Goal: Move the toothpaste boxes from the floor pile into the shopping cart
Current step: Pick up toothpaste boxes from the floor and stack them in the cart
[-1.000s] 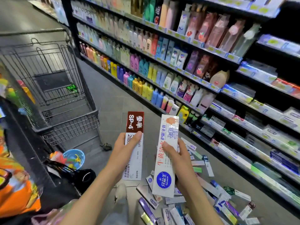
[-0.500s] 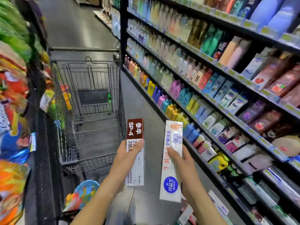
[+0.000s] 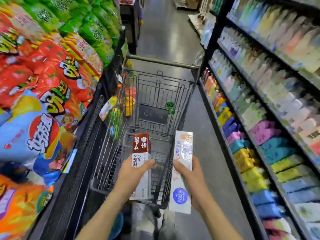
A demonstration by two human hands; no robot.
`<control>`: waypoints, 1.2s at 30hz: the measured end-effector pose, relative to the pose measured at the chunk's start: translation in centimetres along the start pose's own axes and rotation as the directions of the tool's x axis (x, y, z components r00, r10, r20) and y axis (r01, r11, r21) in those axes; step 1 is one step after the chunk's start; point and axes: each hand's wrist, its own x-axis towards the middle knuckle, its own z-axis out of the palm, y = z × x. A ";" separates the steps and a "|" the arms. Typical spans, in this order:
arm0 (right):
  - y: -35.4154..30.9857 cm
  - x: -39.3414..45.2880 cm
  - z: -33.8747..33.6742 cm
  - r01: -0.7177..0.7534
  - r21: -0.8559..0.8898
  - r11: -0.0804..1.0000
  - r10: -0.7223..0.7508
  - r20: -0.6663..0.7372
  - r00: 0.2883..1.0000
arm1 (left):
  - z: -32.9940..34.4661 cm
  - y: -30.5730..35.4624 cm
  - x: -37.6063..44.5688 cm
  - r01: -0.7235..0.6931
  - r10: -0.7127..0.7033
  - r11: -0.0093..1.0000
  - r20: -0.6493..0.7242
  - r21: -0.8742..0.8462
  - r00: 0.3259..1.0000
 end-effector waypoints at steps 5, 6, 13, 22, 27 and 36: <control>-1.5 9.4 1.2 -0.060 -0.030 0.998 0.063 0.125 0.990 | 1.3 2.2 6.7 -0.022 0.055 0.984 -0.181 0.176 0.982; -1.6 10.9 1.6 -0.071 -0.031 0.997 0.075 0.147 0.986 | 1.4 2.6 7.8 -0.020 0.068 0.977 -0.220 0.213 0.973; 0.7 19.8 4.2 -0.155 -0.048 0.987 0.161 0.163 0.973 | 0.8 2.7 14.6 0.119 0.013 0.928 -0.351 0.352 0.936; 6.6 29.7 7.7 -0.282 -0.042 0.959 0.285 0.116 0.951 | -0.2 -3.1 27.5 0.138 0.074 0.811 -0.334 0.569 0.940; 11.6 36.6 10.0 -0.327 -0.031 0.945 0.328 0.080 0.941 | -1.0 -8.3 37.0 0.146 0.039 0.719 -0.249 0.680 0.968; 21.7 47.5 13.0 -0.322 -0.071 0.944 0.326 0.066 0.943 | -0.5 -17.5 49.7 0.155 0.058 0.517 -0.215 0.842 0.975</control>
